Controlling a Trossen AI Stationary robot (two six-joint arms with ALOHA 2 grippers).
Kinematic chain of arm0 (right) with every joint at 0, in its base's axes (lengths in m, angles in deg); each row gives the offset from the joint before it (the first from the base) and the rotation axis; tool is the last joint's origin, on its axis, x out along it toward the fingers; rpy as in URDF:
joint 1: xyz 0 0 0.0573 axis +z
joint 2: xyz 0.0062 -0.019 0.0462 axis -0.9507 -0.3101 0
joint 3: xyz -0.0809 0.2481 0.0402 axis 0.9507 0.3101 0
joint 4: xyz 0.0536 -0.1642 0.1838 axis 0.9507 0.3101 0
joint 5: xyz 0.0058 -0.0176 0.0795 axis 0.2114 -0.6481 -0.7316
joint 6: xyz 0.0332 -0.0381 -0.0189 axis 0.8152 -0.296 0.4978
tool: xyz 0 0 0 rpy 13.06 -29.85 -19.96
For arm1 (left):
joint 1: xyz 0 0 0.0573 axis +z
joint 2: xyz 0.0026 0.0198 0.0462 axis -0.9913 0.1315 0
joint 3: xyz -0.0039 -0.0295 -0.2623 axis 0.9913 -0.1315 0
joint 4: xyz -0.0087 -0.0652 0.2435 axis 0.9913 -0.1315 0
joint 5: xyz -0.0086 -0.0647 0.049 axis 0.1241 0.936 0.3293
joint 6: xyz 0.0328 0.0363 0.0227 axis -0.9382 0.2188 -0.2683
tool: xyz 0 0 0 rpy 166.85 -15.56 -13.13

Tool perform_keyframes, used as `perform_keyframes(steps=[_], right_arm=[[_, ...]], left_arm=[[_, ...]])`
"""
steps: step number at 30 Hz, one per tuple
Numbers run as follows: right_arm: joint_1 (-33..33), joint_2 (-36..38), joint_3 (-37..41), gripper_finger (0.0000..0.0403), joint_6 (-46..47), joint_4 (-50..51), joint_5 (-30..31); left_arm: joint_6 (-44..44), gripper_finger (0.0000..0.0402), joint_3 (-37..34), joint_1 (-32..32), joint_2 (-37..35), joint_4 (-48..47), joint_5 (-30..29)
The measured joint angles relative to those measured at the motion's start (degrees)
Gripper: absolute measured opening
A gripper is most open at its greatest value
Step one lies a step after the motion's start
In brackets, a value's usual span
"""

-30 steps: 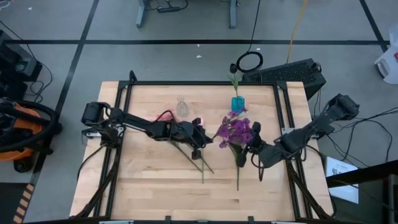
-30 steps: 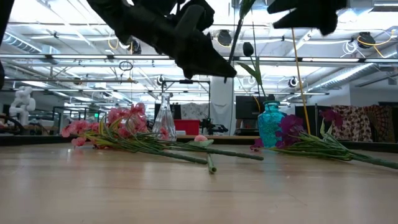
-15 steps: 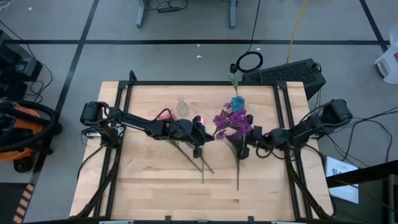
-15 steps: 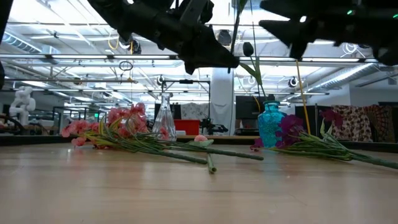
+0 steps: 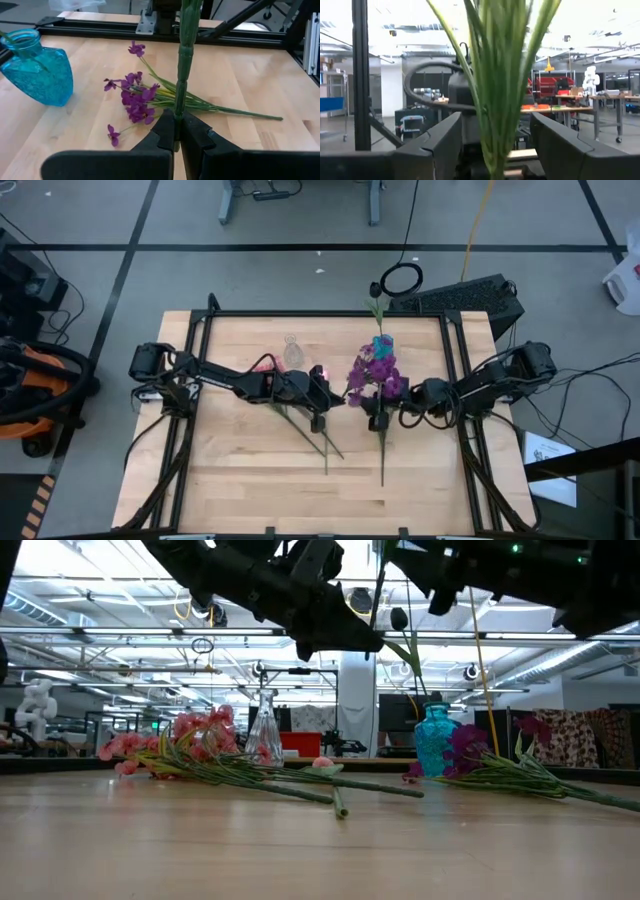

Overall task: Sort flowers into vase by color
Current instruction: Put the left purple flower into the blue vase

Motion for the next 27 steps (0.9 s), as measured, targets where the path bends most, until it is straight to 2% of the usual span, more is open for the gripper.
perform_keyframes(steps=[8,13,20,27], right_arm=[[0.02,0.0,-2.9,0.0207,-3.42,0.02,0.96],[0.57,0.21,-3.02,0.0163,-5.35,0.04,6.4],[1.3,0.24,-3.02,0.0095,-6.61,-0.64,6.37],[2.43,1.28,-2.99,0.0067,-8.54,-1.78,6.91]], left_arm=[[0.05,0.0013,0.0,0.05,0.0,-0.09,-1.33],[0.08,0.0013,0.0,0.0,0.02,-0.24,-1.46],[0.1,0.0013,0.0,0.0,0.02,-0.33,-1.49],[0.35,0.0013,0.02,0.25,0.02,-0.98,-2.24]])
